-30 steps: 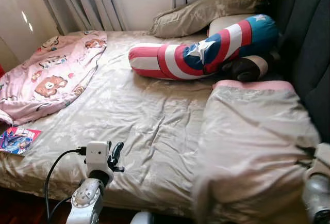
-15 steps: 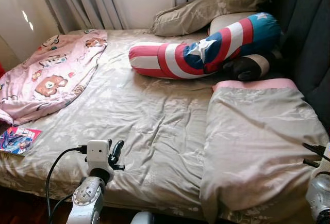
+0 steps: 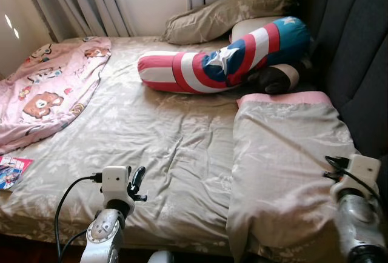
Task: Clean up the room
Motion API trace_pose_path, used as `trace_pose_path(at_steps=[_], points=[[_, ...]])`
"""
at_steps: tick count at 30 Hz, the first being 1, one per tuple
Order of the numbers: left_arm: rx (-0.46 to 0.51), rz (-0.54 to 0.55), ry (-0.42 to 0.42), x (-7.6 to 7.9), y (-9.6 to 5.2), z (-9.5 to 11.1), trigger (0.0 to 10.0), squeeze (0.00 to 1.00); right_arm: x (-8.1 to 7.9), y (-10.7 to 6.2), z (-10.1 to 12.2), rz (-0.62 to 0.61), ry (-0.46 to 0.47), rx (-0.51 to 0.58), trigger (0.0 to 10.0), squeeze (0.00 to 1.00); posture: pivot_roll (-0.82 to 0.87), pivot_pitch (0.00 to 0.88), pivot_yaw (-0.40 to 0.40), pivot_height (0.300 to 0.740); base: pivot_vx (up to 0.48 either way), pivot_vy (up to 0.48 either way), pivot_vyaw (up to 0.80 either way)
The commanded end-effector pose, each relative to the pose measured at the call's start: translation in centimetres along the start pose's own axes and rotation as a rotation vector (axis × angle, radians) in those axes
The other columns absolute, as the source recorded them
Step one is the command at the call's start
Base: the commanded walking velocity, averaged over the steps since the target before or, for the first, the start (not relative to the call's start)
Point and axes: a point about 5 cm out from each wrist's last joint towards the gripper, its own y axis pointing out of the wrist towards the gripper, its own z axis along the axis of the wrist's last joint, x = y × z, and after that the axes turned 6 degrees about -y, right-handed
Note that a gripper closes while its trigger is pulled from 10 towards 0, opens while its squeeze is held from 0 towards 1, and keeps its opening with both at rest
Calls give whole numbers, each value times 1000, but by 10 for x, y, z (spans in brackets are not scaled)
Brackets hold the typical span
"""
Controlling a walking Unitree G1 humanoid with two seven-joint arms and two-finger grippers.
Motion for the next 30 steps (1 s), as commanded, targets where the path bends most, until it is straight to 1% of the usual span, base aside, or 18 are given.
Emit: trace_pose_path(at_steps=[1, 2, 5, 7, 9, 13, 18, 20, 21, 23, 24, 26, 27, 28, 30], points=[[13, 39, -30, -6, 0, 0, 10000, 0, -17, -5, -9, 83, -34, -5, 10000, 0, 3, 0, 67, 659, 0, 0, 0], [14, 41, -33, -6, 0, 0, 10000, 0, -20, -6, -12, 91, -46, -17, 10000, 0, 6, 0, 66, 664, 0, 0, 0], [18, 37, -33, -5, 0, 1, 10000, 0, -22, -8, -19, 77, 5, -52, 10000, 0, 15, 0, 62, 679, 0, 0, 0], [16, 37, -35, -5, 0, -1, 10000, 0, -29, -8, -20, 113, 4, -48, 10000, 0, 9, 0, 63, 694, 0, 0, 0], [12, 45, -43, -7, 0, -3, 10000, 0, -31, -8, -20, 130, 10, -42, 10000, 0, 4, 0, 64, 709, 0, 0, 0], [0, 57, -48, -9, 1, -6, 10000, 0, -32, -9, -24, 134, 3, -56, 10000, 0, 4, 0, 61, 740, 0, 0, 0], [-14, 63, -52, -10, 2, -11, 10000, 0, -30, -10, -29, 134, 4, -76, 10000, 0, -2, 0, 53, 740, 0, 0, 0], [-38, 68, -58, -11, 2, -17, 10000, 0, -28, -11, -32, 129, 16, -85, 10000, 0, -2, 0, 49, 740, 0, 0, 0], [-65, 70, -60, -13, 1, -23, 10000, 0, -27, -12, -36, 119, 34, -106, 10000, 0, -2, 0, 45, 740, 0, 0, 0], [-83, 69, -60, -13, 0, -27, 10000, 0, -26, -13, -39, 112, 54, -122, 10000, 0, -2, 0, 45, 740, 0, 0, 0], [-121, 80, -66, -16, -2, -34, 10000, 0, -24, -16, -47, 96, 91, -155, 10000, 0, -2, 0, 42, 740, 0, 0, 0], [-160, 85, -71, -18, -4, -41, 10000, 0, -21, -19, -54, 84, 105, -189, 10000, 0, 0, 0, 35, 740, 0, 0, 0], [-220, 78, -63, -21, -7, -51, 10000, 0, -16, -26, -67, 55, 120, -256, 10000, 0, 1, 0, 31, 740, 0, 0, 0], [-235, 76, -60, -21, -8, -53, 10000, 0, -15, -27, -70, 47, 124, -273, 10000, 0, 1, 0, 31, 740, 0, 0, 0], [-302, 90, -64, -26, -13, -63, 10000, 0, -12, -35, -83, 32, 148, -333, 10000, 0, 0, 0, 30, 740, 0, 0, 0]])
